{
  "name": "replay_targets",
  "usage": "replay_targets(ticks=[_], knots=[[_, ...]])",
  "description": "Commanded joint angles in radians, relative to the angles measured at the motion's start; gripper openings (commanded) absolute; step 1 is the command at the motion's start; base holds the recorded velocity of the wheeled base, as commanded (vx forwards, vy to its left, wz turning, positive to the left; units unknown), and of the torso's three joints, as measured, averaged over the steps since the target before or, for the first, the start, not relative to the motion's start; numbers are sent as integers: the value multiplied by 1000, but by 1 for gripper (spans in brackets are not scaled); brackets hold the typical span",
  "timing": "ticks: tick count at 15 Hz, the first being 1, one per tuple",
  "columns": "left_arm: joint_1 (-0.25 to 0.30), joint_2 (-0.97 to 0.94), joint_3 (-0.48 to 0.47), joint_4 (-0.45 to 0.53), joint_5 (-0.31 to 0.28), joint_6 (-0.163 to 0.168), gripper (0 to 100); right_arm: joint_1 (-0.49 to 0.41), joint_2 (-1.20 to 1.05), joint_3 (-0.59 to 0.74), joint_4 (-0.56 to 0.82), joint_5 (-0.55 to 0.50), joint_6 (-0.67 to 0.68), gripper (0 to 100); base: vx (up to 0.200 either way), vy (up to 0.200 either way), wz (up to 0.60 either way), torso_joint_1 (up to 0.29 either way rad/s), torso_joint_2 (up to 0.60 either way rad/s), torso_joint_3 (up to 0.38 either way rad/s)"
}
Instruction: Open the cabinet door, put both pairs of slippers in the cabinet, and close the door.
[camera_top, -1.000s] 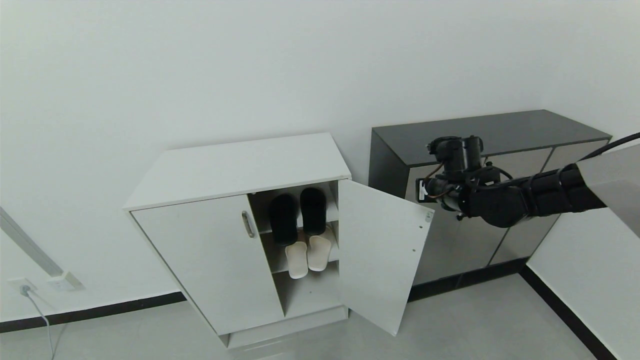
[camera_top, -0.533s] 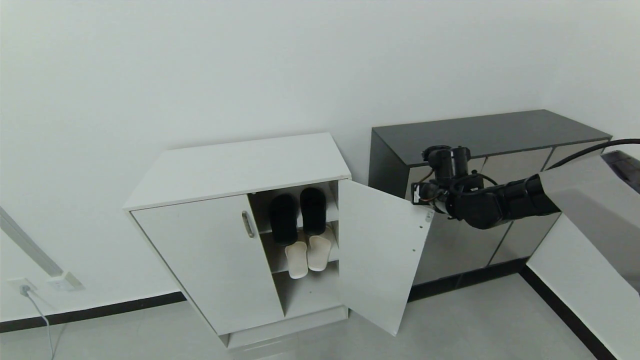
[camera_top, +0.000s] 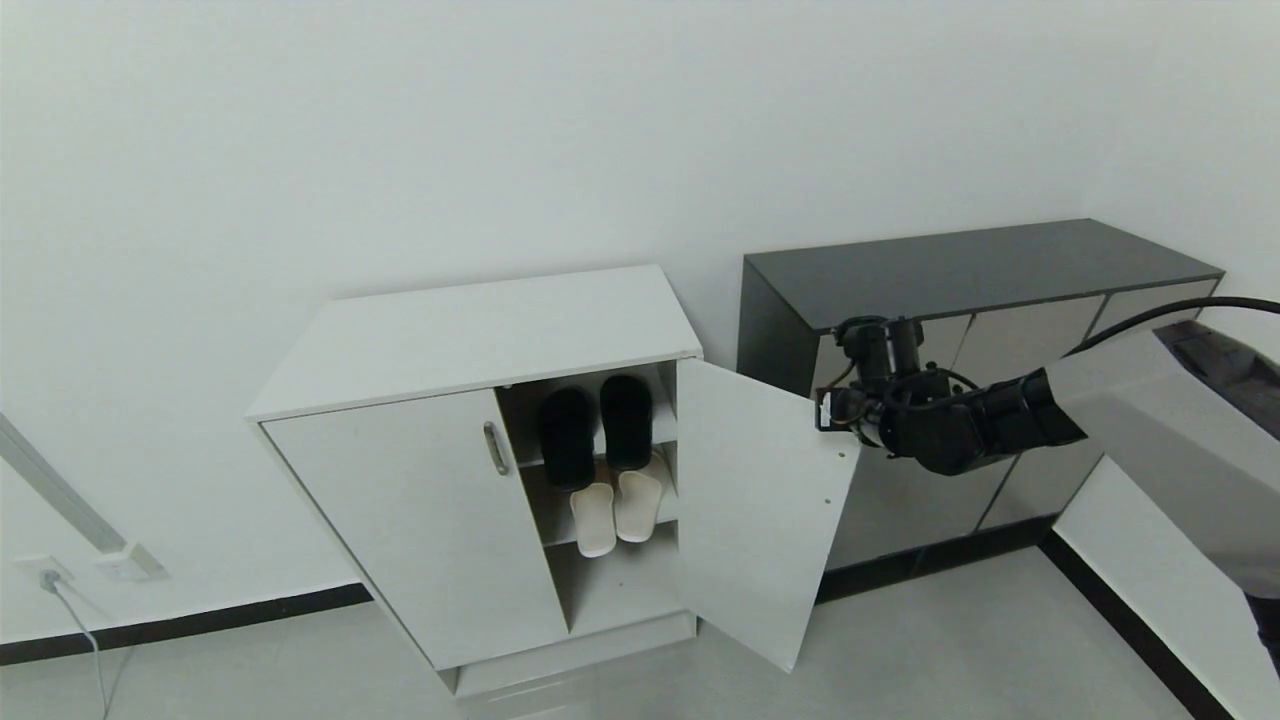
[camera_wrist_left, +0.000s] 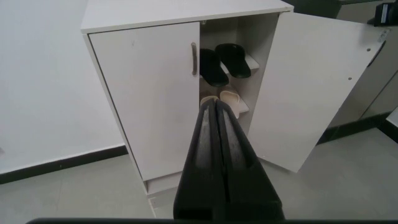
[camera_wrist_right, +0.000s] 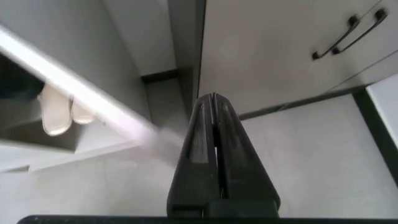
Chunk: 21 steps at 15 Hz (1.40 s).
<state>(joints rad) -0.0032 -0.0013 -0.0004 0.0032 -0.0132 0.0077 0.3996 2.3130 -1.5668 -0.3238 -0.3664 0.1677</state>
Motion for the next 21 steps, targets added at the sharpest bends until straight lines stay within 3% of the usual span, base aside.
replay_targets(ticks=[1, 8, 12, 21], knots=[[0, 1, 0, 0, -1, 0, 0, 36, -50, 53, 0, 0, 12, 0, 0, 0, 0, 0, 0, 0], [0, 1, 0, 0, -1, 0, 0, 306, -273, 343, -130, -6, 19, 0, 0, 0, 0, 0, 0, 0], [0, 1, 0, 0, -1, -2, 0, 329, -307, 413, -202, -3, -51, 0, 0, 0, 0, 0, 0, 0], [0, 1, 0, 0, -1, 0, 0, 326, -307, 470, -267, -3, -54, 0, 0, 0, 67, 0, 0, 0]])
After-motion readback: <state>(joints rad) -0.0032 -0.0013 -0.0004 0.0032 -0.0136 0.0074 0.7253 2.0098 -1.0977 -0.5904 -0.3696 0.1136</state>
